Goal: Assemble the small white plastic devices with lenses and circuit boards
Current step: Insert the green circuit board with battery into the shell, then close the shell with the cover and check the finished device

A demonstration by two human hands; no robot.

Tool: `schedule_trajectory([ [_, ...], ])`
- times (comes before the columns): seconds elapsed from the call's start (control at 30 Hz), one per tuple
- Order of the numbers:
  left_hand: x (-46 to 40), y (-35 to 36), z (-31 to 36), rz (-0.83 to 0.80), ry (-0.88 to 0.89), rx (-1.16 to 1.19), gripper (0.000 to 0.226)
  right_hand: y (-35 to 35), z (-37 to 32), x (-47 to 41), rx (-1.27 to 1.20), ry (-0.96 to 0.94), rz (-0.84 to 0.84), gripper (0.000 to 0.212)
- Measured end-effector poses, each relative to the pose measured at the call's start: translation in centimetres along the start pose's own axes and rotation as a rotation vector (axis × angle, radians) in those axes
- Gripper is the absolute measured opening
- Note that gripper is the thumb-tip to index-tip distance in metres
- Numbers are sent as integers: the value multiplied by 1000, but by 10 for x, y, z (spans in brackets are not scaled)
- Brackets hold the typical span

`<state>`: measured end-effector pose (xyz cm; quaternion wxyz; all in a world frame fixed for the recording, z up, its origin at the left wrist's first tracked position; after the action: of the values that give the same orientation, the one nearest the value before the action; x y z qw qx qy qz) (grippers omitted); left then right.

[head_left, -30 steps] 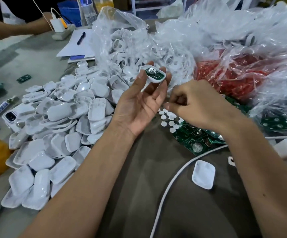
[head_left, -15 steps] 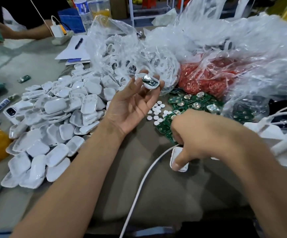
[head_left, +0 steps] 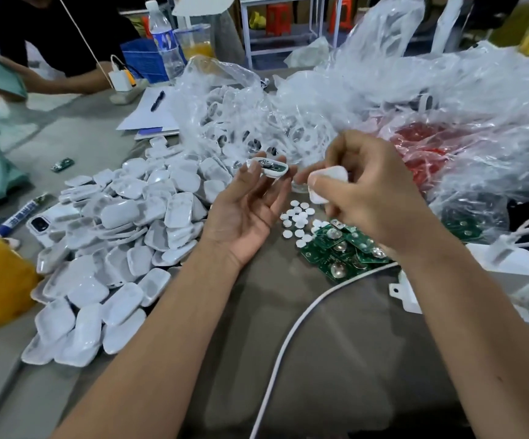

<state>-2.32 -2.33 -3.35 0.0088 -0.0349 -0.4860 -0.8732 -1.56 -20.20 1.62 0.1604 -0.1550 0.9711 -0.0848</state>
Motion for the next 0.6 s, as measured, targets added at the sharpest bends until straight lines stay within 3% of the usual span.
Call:
schedule_trajectory([
  [0.13,-5,-1,3,30,-3,44,41,14,12,-21,-298,37,115,17],
  [0.37,-12,-5,7,1,-18,50,40,19,43,-28,-207,97,185,17],
  [0.6,-16,-7,6,-33,-16,27,33,25,43,-24,-375,187,174,14],
])
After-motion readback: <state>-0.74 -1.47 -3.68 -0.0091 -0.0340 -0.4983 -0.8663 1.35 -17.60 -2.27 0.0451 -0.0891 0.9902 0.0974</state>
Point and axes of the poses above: each hand's wrist, its own x-axis away from the middle knuckle, its own y-axis out of the palm, z = x × y, the point moved 1 cm from there along -x, towards the middle knuckle, and after that the axes turned 2 degrees about -x, right-handed, at the moved point
